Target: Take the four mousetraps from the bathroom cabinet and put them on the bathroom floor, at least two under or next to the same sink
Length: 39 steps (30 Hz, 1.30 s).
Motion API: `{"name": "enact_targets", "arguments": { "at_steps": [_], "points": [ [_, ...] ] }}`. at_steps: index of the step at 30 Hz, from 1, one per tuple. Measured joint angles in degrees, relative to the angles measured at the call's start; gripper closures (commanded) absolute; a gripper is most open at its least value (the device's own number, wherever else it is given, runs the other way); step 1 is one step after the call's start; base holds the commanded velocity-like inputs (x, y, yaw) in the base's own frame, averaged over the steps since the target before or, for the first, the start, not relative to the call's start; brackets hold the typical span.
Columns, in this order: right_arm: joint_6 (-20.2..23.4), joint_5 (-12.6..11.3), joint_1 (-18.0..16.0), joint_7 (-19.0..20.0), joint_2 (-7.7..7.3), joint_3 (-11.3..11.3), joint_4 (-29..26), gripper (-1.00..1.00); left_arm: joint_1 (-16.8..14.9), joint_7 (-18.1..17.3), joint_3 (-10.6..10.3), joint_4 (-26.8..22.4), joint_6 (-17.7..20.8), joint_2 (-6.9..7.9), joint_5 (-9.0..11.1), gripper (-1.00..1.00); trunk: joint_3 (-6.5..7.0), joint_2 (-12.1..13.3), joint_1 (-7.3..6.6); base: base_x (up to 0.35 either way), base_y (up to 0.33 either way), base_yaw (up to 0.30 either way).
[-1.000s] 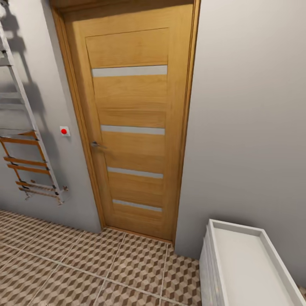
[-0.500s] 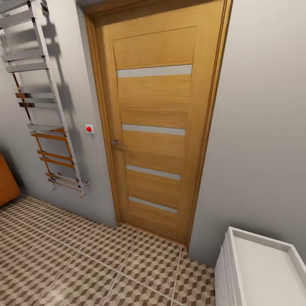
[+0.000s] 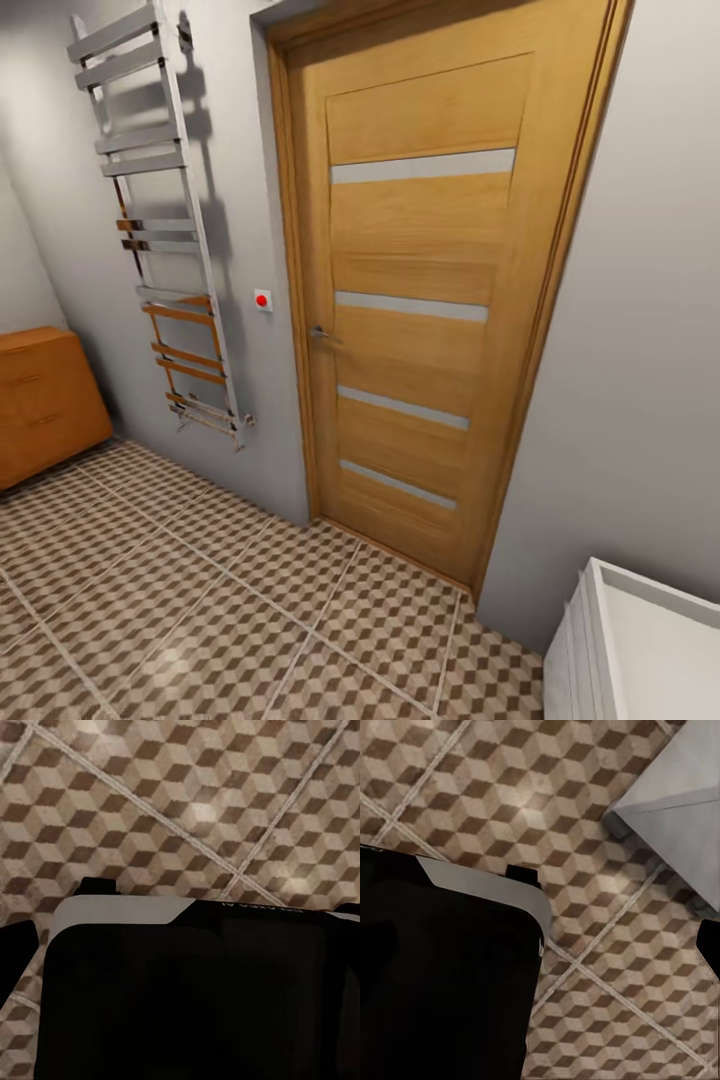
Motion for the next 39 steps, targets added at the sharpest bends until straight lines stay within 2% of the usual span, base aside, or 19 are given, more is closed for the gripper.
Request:
{"name": "enact_targets", "arguments": {
  "at_steps": [39],
  "points": [
    [0.3,0.0,0.0,0.0,0.08,0.0,0.0,-1.00,0.0,0.0,0.0,0.0,0.0,-0.40,-0.2,-1.00,0.00,0.0,0.00,0.000,0.000,0.279]
  ]
}}
